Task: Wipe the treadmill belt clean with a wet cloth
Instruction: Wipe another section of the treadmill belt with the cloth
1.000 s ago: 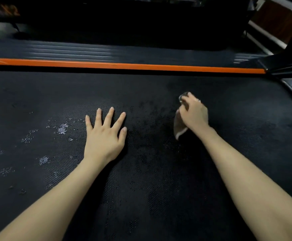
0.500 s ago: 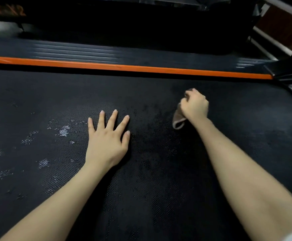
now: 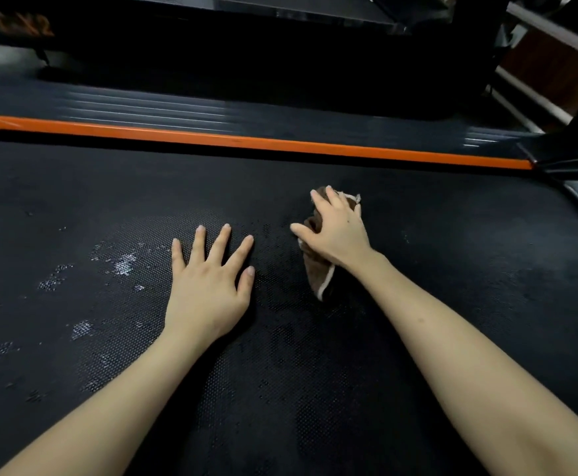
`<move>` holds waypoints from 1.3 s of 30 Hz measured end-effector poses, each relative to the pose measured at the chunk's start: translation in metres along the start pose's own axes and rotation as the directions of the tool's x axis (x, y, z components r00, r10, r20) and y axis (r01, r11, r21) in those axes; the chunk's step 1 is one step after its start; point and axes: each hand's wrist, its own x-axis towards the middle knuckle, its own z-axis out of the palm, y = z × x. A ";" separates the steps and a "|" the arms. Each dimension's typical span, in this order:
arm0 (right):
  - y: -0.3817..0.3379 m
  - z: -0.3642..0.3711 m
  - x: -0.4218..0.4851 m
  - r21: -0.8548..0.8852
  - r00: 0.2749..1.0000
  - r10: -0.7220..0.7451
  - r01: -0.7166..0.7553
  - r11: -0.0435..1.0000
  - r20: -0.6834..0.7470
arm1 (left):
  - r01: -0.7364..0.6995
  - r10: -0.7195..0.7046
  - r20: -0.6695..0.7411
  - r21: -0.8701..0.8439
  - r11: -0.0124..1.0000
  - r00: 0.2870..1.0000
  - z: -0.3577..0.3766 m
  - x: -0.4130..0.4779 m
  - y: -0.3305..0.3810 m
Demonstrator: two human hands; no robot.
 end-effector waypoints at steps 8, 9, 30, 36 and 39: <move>0.024 -0.010 0.046 0.072 0.982 0.158 -0.151 0.986 -0.107 | -0.002 0.003 0.001 -0.005 1.000 1.000 -0.001 -0.001 0.000; 0.022 -0.009 0.050 0.084 0.970 0.206 -0.196 0.977 -0.126 | -0.001 0.001 0.002 -0.001 1.000 1.000 -0.001 0.000 0.000; -0.039 0.021 0.080 0.120 0.976 0.087 -0.064 0.991 -0.199 | -0.007 0.007 0.011 0.016 1.000 1.000 -0.001 0.000 0.001; 0.008 0.002 0.082 0.079 0.994 0.018 -0.010 0.997 -0.108 | -0.026 0.026 0.006 0.013 1.000 1.000 -0.001 -0.001 -0.003; 0.047 -0.004 0.090 0.097 0.967 0.190 -0.175 0.980 -0.171 | -0.021 0.021 0.000 0.015 1.000 1.000 0.000 0.000 -0.001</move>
